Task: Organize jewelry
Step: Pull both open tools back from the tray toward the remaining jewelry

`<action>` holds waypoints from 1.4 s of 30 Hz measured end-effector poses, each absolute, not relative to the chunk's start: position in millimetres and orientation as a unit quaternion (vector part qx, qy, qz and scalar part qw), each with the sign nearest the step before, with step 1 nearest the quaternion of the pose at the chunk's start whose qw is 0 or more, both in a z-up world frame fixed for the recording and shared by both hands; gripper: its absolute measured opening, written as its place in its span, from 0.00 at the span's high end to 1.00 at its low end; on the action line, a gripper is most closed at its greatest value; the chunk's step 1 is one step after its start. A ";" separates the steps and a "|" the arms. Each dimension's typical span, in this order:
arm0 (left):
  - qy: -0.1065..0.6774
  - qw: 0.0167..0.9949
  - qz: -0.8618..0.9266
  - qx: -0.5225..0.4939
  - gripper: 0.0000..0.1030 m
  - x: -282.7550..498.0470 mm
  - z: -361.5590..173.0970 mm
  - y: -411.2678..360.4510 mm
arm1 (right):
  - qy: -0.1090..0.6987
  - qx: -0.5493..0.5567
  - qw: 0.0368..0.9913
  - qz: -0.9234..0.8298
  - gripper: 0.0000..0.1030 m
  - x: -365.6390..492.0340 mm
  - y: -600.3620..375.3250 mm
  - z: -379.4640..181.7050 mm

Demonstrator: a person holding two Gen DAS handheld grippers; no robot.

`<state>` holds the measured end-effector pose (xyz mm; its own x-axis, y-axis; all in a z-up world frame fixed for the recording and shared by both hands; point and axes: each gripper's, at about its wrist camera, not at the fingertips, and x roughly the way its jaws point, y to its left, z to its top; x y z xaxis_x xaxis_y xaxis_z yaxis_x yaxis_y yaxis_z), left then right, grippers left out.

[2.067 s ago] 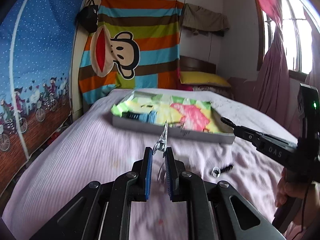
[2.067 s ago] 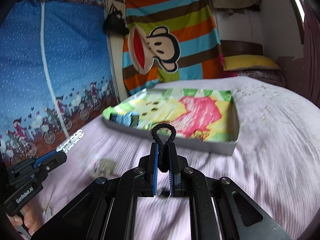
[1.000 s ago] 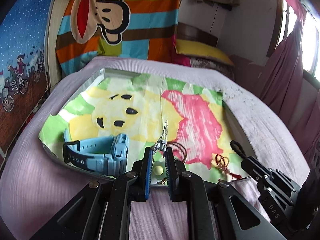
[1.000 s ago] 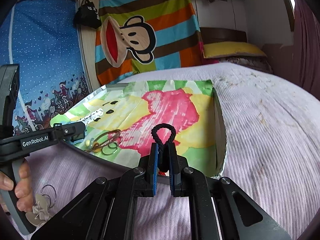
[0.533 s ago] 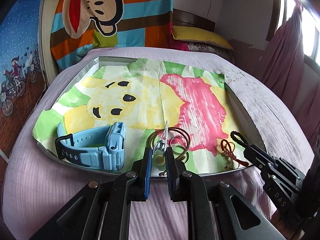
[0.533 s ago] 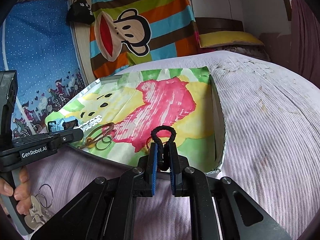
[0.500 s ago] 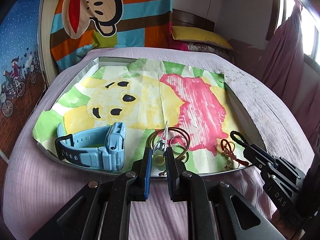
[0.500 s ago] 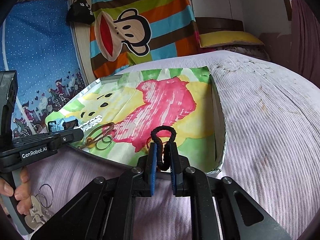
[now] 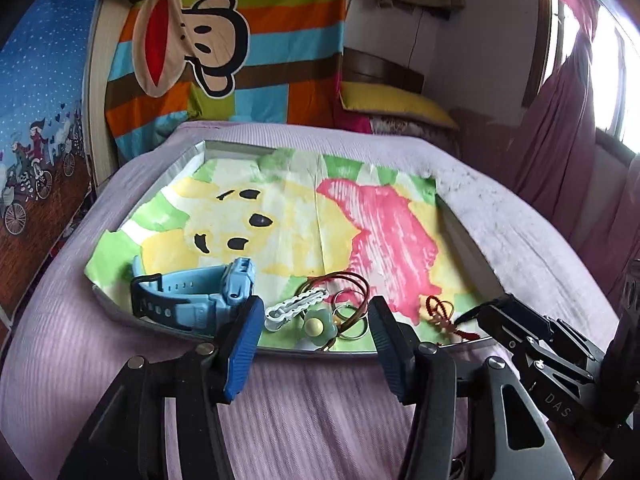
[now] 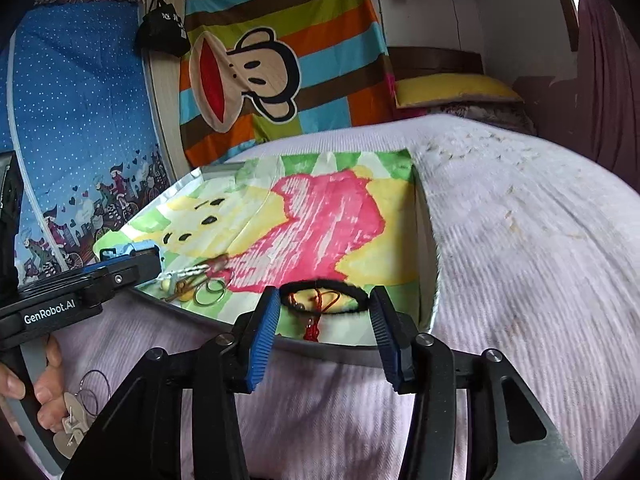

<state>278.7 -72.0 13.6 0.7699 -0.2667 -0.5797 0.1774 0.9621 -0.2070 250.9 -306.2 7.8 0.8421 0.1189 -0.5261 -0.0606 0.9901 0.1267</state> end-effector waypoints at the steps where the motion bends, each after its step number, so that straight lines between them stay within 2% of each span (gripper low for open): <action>1: 0.312 0.940 -0.116 -0.073 0.48 275.5 15.2 -70.2 | 0.274 0.051 0.959 0.046 0.58 249.5 -306.6 9.9; 2: 0.304 0.943 -0.111 -0.075 0.40 271.2 17.6 -68.3 | 0.268 0.049 0.961 0.045 0.57 246.9 -306.4 13.0; 4: 0.286 0.949 -0.102 -0.080 0.32 263.8 21.9 -64.0 | 0.257 0.046 0.964 0.040 0.50 242.0 -307.5 18.6; 7: 0.266 0.955 -0.096 -0.088 0.31 253.0 28.9 -56.1 | 0.241 0.047 0.969 0.037 0.48 232.3 -309.2 27.3; 9: 0.255 0.959 -0.087 -0.089 0.27 245.4 33.0 -51.8 | 0.233 0.047 0.971 0.036 0.44 226.6 -310.3 31.2; 13: 0.230 0.967 -0.066 -0.087 0.12 226.0 39.0 -42.3 | 0.214 0.046 0.975 0.036 0.32 211.0 -310.7 40.0; 18: 0.212 0.972 -0.043 -0.093 0.01 202.9 40.8 -30.6 | 0.200 0.038 0.978 0.034 0.19 192.7 -307.3 46.3; 21: 0.196 0.975 -0.030 -0.098 0.00 187.0 41.0 -24.6 | 0.194 0.035 0.980 0.032 0.10 179.5 -305.2 48.8; 27: 0.178 0.980 -0.012 -0.085 0.00 158.6 42.1 -17.9 | 0.170 0.023 0.984 0.039 0.02 151.4 -300.7 59.0; 42: 0.176 0.981 -0.008 -0.079 0.00 108.0 23.1 3.8 | 0.170 0.012 0.983 0.065 0.02 103.1 -285.7 60.0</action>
<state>108.0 3.8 23.1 0.9382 -0.0431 -0.3433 -0.0121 0.9875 -0.1569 103.1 -285.7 60.0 0.9340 0.1323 -0.3320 -0.1244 0.9912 0.0450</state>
